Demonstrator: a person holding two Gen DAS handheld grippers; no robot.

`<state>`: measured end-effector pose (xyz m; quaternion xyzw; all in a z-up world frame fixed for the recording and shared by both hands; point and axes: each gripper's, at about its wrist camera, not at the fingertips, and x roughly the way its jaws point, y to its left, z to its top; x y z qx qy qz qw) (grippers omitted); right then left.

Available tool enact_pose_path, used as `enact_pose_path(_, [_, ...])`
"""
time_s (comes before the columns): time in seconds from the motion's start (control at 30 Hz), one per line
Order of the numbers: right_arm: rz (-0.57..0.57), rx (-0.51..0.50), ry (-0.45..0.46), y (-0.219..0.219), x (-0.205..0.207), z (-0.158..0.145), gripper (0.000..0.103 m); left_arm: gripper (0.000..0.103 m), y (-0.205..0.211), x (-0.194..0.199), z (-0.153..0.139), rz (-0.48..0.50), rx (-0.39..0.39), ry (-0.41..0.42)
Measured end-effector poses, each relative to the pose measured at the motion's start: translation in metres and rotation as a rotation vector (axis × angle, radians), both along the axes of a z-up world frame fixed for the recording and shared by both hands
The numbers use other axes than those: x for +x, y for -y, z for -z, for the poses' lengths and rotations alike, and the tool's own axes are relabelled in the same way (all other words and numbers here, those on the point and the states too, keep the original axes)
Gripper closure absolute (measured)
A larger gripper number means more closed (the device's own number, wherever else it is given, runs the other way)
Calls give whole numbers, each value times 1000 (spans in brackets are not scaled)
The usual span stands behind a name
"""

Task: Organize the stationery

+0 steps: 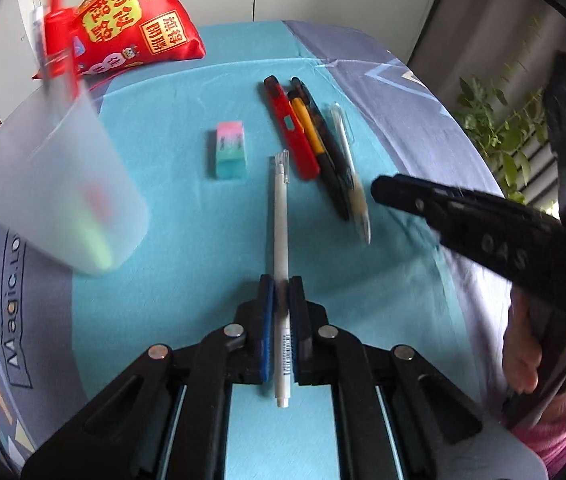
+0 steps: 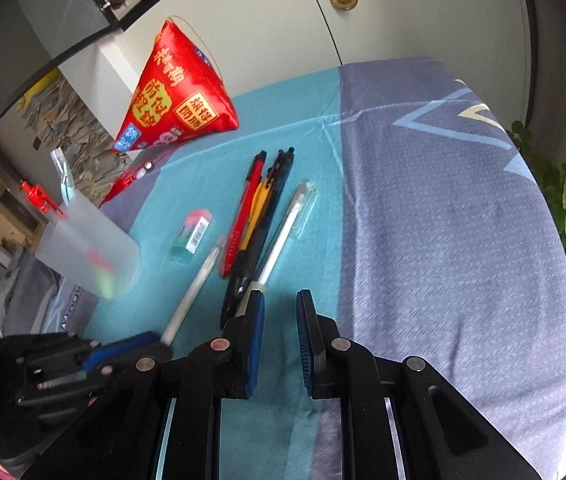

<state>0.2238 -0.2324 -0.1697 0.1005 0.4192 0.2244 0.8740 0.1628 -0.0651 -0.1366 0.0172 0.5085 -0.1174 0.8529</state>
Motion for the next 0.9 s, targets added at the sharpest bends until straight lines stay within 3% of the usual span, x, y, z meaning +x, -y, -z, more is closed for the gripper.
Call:
enact_pose_path(0.03, [-2, -13, -1, -3, -1, -1, 87, 98, -3, -7, -1, 6, 4, 9])
enact_pose_path(0.1, [0, -62, 1, -13, -5, -3, 72, 98, -4, -15, -2, 20, 4, 24])
enact_pose_path(0.17, [9, -96, 1, -19, -8, -5, 64, 98, -6, -22, -2, 36, -2, 37])
enact_pose_path(0.4, [57, -271, -4, -42, -11, -6, 64, 98, -17, -31, 2, 55, -34, 20])
enact_pose_path(0.6, [104, -382, 14, -40, -18, -12, 77, 98, -29, -41, 1, 58, -56, 28])
enact_pose_path(0.73, [109, -340, -27, -33, -17, -12, 77, 98, -31, -42, 4, 59, -59, 30])
enact_pose_path(0.9, [130, -384, -18, -41, -12, -6, 77, 97, -33, -40, 8, 59, -69, 20])
